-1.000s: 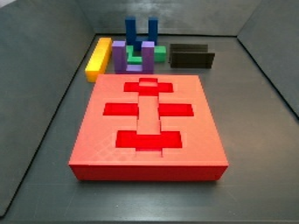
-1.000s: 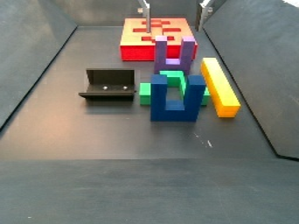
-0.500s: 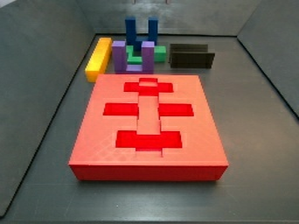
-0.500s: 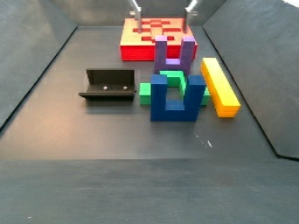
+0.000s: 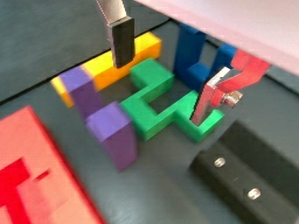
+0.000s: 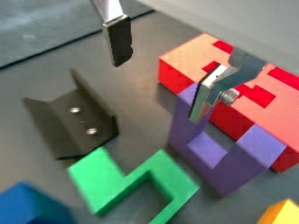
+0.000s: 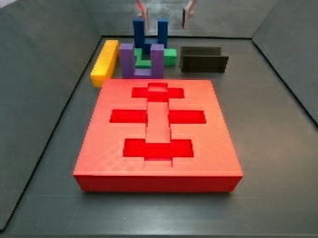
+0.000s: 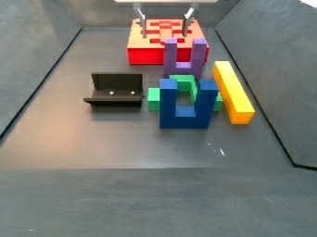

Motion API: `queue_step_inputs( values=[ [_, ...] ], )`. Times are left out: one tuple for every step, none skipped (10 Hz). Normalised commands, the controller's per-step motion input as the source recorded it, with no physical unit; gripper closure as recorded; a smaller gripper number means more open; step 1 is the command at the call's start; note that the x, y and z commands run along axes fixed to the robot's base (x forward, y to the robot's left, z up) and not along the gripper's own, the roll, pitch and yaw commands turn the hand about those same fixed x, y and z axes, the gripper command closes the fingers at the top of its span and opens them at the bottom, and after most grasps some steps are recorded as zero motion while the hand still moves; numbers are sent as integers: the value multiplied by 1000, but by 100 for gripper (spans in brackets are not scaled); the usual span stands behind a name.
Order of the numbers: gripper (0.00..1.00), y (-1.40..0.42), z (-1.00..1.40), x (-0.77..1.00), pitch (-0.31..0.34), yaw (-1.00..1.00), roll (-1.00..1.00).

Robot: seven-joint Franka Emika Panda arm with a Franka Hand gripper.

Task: Pick up the purple object. Move up. Move to above the board. Insert the purple object.
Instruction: Pick up the purple object.

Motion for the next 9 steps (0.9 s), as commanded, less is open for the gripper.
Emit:
queue_step_inputs(
  values=[
    [0,-526,-209,-57,41,71,216],
    [0,-300,-51,0,119,0,186],
    [0,-171,-6,0,110,-51,110],
    [0,-140,-103,0,43,-20,53],
    [0,-83,-217,26,0,-17,0],
    [0,-111,-306,0,0,-197,3],
    [0,-103,-271,17,34,-263,26],
    [0,-54,-220,0,20,-131,9],
    [0,-69,-206,0,17,-143,11]
  ],
)
